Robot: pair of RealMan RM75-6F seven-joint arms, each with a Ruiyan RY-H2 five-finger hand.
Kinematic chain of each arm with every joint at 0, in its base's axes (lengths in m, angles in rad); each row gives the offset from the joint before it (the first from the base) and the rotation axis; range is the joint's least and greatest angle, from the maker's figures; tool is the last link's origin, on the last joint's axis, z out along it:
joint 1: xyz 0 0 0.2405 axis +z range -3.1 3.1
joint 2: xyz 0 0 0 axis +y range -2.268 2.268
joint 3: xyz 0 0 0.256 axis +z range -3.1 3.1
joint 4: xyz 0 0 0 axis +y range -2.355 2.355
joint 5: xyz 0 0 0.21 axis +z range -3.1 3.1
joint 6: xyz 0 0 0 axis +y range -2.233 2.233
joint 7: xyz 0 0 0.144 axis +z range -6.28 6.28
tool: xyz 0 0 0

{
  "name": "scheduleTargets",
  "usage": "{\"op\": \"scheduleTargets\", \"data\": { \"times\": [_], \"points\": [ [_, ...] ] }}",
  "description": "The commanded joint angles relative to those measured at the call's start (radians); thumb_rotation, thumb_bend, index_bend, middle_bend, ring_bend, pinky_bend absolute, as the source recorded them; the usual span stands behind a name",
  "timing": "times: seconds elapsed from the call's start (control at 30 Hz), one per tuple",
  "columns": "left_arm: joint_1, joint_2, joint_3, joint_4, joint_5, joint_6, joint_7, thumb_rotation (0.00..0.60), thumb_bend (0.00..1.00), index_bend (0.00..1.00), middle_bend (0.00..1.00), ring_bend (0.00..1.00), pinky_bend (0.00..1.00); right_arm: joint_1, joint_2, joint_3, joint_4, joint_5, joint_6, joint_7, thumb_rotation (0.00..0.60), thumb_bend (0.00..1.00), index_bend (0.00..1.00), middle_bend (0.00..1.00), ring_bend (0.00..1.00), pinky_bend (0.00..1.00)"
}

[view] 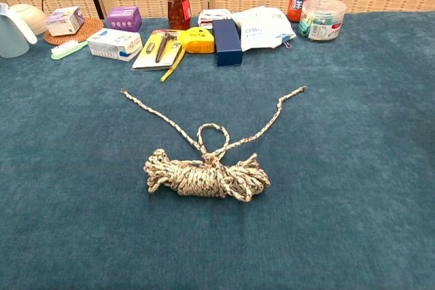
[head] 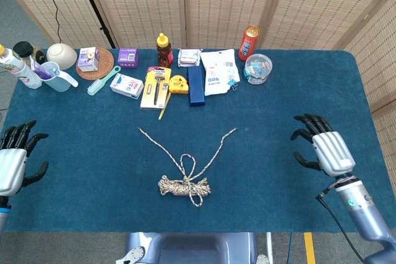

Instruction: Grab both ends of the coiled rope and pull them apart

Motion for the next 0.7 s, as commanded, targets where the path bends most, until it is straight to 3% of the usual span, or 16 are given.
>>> {"op": "scheduleTargets", "data": {
  "times": [0.03,0.7],
  "points": [
    [-0.004,0.002,-0.003,-0.001,-0.002,0.000,0.005,0.600,0.33,0.25,0.06,0.03,0.00,0.069,-0.042,0.020,0.049,-0.002,-0.067,0.020,0.600,0.36,0.42,0.16,0.10,0.08],
    [-0.019,0.080,-0.023,-0.064,-0.013,0.016,0.003,0.600,0.33,0.24,0.06,0.02,0.00,0.300,-0.233,0.009,0.247,0.023,-0.276,0.041,0.600,0.44,0.44,0.15,0.08,0.08]
  ]
}}
